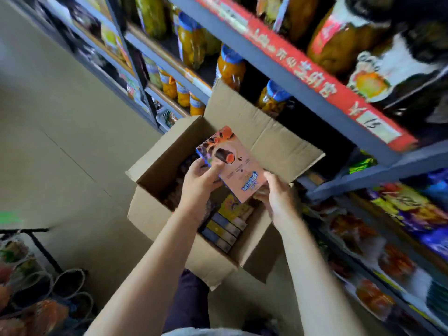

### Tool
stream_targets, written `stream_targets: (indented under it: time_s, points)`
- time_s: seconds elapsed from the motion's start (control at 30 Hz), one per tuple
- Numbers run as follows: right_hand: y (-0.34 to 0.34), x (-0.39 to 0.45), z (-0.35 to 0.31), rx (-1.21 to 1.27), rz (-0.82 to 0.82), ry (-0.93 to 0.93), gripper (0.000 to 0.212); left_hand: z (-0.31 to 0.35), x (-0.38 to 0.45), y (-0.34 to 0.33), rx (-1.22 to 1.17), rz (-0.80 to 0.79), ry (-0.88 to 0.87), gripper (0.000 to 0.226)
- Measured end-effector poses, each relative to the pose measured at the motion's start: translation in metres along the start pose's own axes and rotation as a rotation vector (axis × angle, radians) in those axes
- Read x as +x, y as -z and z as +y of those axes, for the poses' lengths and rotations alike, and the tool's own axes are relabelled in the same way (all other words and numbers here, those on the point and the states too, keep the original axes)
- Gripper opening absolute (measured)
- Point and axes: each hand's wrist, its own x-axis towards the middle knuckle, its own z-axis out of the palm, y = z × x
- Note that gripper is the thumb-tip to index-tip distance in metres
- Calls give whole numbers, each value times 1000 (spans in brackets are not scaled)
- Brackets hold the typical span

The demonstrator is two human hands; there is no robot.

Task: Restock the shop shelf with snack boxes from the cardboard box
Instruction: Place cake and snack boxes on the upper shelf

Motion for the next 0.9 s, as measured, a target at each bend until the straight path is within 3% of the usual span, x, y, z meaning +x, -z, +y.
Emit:
stream_targets:
  time_s: [0.13,0.2,0.33,0.37,0.43,0.5,0.6,0.67,0.73,0.8,0.87,0.9]
  points:
    - [82,-58,-37,125,-136,187,19,22,-59,-64,40,-160,-127,27]
    - [131,-88,-50,141,-172,247,30,21,-96,-101,99,-210,-196,23]
    - [234,-152,-60,141,-94,310,37,0,-168,-174,190,-189,-329,45]
    - [261,-168,-59,188,-58,317,37,-8,-187,-189,277,-194,-442,56]
    - [314,-200,-57,314,33,306,36,-24,-222,-216,631,-295,-828,75]
    - [364,-231,-54,416,85,265,27,-39,-255,-250,941,-394,-1207,73]
    - [431,-271,-55,532,51,231,24,-50,-306,-311,947,-471,-1398,58]
    - [469,-297,-60,480,-22,251,52,-51,-341,-343,810,-494,-1318,46]
    - [500,-321,-64,391,-48,297,71,-47,-377,-367,607,-550,-997,42]
    - [522,-340,-66,304,12,385,55,-46,-405,-389,428,-638,-709,29]
    - [537,-353,-66,269,110,445,27,-48,-423,-410,314,-676,-569,23]
    - [544,-356,-66,272,149,465,32,-49,-432,-420,280,-688,-517,22]
